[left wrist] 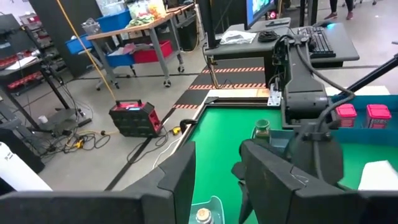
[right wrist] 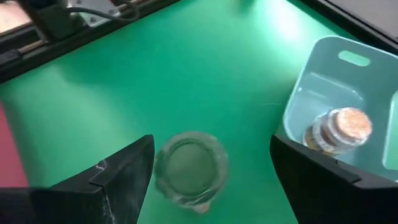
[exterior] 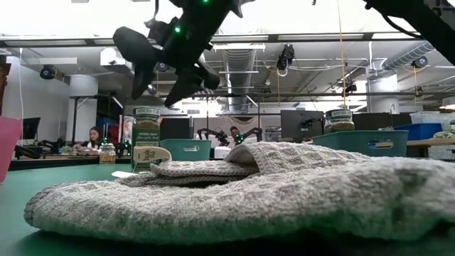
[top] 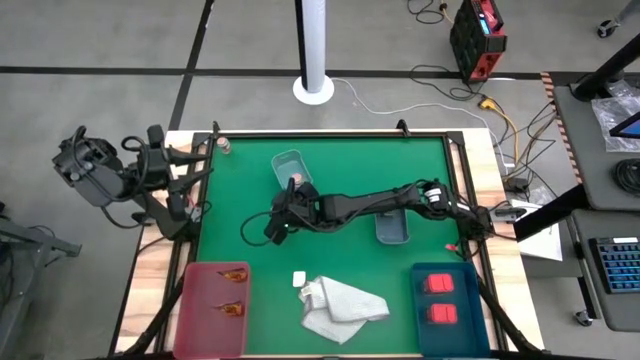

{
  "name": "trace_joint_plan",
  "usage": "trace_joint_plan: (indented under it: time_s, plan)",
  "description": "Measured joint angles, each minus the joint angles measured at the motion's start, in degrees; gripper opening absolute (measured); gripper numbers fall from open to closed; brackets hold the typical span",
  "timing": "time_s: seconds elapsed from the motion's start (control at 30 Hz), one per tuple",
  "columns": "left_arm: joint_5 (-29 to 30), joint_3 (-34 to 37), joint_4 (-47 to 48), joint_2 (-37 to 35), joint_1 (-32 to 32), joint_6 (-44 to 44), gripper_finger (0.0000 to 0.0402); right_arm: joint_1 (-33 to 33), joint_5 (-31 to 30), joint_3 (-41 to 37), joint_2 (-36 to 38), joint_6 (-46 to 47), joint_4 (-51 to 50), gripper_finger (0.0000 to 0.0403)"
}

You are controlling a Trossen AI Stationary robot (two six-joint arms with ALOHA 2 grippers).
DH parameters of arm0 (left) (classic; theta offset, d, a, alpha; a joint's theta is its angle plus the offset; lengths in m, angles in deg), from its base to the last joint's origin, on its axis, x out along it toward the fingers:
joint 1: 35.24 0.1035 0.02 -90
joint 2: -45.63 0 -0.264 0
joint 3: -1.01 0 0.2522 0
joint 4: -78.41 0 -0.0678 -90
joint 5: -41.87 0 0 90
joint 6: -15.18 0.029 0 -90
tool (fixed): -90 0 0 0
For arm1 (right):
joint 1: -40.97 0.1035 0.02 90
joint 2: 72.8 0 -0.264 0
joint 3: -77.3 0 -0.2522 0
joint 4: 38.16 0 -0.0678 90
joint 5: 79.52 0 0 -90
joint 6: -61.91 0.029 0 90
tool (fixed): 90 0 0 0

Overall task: Sort spices by type
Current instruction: Put the green spice bottle into the blue bin

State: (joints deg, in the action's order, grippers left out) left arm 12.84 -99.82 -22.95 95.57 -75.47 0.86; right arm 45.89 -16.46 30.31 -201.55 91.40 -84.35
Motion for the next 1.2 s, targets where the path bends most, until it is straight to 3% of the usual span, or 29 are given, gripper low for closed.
trace_joint_plan:
  time_s: [0.7, 0.9, 1.13, 1.2]
  plan:
    - [0.04, 0.46, -0.04, 0.12, 0.0, 0.72, 0.0115, 0.07, 1.42, -1.73, -2.37, 0.61, 3.47, 0.032]
    - [0.15, 0.46, -0.09, -0.05, 0.0, 0.32, 0.0115, 0.03, 1.43, -1.77, -2.6, 0.59, 4.44, 0.0281]
    - [0.16, 0.46, -0.07, -0.05, 0.0, 0.38, 0.0115, 0.03, 1.91, -2.23, -2.78, 0.55, 4.43, 0.0198]
    - [0.2, 0.46, -0.09, -0.05, 0.0, 0.81, 0.0115, 0.03, 2.47, -2.23, -2.78, 0.72, 4.41, 0.0197]
